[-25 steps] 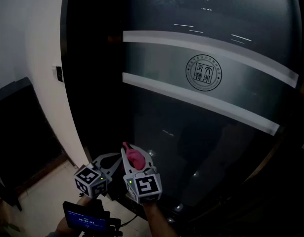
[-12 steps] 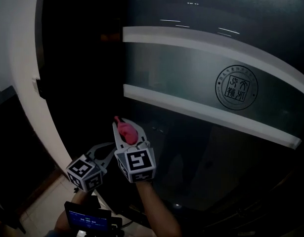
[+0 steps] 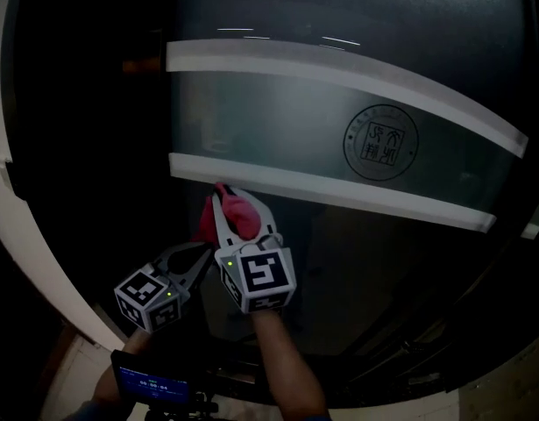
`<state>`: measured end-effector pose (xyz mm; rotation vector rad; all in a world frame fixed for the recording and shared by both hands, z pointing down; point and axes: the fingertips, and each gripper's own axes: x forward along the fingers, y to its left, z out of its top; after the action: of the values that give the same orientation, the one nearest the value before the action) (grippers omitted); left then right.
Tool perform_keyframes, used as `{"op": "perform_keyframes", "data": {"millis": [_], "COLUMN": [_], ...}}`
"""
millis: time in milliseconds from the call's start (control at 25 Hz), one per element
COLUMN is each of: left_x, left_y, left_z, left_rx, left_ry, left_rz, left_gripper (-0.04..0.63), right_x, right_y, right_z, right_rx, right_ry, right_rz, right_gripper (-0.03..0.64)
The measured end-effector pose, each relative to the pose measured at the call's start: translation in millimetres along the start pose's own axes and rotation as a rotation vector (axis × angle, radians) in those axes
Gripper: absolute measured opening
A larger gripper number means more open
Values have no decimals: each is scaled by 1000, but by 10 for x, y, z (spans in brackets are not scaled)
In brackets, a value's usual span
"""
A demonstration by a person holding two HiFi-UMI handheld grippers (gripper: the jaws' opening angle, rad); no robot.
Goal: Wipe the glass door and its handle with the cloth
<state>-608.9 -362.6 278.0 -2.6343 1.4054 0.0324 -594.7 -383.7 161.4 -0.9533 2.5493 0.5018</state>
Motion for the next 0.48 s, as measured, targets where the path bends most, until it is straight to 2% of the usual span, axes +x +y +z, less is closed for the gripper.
{"op": "perform_keyframes", "data": {"millis": [200,320,480], "left_x": [528,859,1321], "left_y": [-672,-1077,-1668], "left_z": [112,39,-54], "left_rx": [-29,-29,-79], "left_ry": [-20,-24,-21], "left_rz": [-126,-189,-253], "left_gripper": [5,5,5], "right_x": [-757,-1394,-2137], "right_y": [-863,-1530,-2224], "right_z": [252,368,479], "right_rx": [-91,-144,-168], "right_ry": [10,54,96], "right_rz": [-145,-265,-397], "right_gripper": [58,58,58]}}
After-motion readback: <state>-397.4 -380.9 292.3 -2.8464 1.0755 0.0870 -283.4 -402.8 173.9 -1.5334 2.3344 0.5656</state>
